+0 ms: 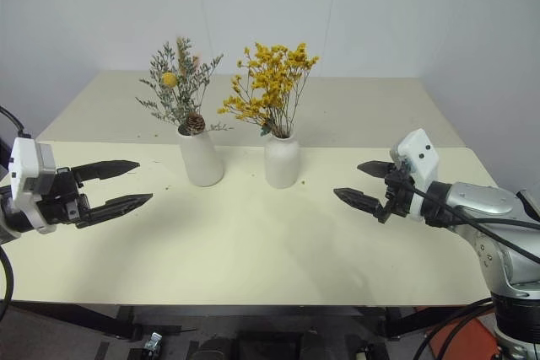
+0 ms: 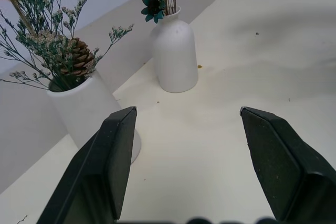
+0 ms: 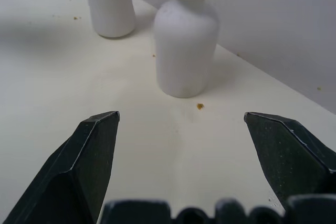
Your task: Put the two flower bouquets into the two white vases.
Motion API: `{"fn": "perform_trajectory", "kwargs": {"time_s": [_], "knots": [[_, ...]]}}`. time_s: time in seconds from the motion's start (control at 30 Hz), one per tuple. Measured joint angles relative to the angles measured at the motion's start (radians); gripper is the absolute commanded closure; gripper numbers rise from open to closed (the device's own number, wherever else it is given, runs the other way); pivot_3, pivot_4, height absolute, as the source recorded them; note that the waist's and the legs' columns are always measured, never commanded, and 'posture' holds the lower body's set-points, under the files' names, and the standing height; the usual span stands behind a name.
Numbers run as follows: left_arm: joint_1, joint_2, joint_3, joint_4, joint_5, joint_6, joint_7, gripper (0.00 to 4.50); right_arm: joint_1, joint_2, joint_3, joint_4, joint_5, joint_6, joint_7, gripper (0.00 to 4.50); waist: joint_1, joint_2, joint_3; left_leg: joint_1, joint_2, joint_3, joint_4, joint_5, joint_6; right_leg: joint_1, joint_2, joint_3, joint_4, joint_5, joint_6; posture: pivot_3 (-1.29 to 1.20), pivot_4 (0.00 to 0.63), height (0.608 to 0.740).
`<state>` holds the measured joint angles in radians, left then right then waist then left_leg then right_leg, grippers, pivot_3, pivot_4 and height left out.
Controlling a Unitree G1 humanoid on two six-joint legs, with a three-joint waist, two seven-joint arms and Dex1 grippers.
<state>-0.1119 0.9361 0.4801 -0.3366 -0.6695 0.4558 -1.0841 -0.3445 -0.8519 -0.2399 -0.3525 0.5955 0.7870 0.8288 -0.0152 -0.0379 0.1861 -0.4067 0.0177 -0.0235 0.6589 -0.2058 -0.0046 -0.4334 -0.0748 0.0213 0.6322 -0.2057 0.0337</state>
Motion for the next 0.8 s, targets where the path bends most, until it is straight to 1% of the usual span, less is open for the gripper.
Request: {"fn": "perform_trajectory", "kwargs": {"time_s": [0.23,0.5,0.8], "knots": [[-0.002,-0.001,-0.003,0.001,0.0,-0.001,-0.004,1.07,0.001,-0.009,0.0,-0.003,-0.005,0.001,-0.013,0.0,0.0,0.0,0.0,0.0,0.0,0.0,0.0,0.0,0.0,0.0,0.0,0.0,0.0,0.0,0.0,0.0,0.15,0.74],[-0.035,-0.001,-0.038,0.03,0.001,-0.008,-0.011,1.07,0.004,-0.011,0.0,-0.009,-0.006,0.024,-0.073,0.0,0.0,0.0,0.0,0.0,0.0,0.0,0.0,0.0,0.0,0.0,0.0,0.0,0.0,0.0,0.0,0.0,0.15,0.74],[-0.069,-0.001,-0.071,0.067,0.01,-0.038,-0.017,1.07,0.01,-0.019,-0.006,-0.019,-0.002,0.036,-0.099,0.0,0.0,0.0,0.0,0.0,0.0,0.0,0.0,0.0,0.0,0.0,0.0,0.0,0.0,0.0,0.0,0.0,0.15,0.74]]}}
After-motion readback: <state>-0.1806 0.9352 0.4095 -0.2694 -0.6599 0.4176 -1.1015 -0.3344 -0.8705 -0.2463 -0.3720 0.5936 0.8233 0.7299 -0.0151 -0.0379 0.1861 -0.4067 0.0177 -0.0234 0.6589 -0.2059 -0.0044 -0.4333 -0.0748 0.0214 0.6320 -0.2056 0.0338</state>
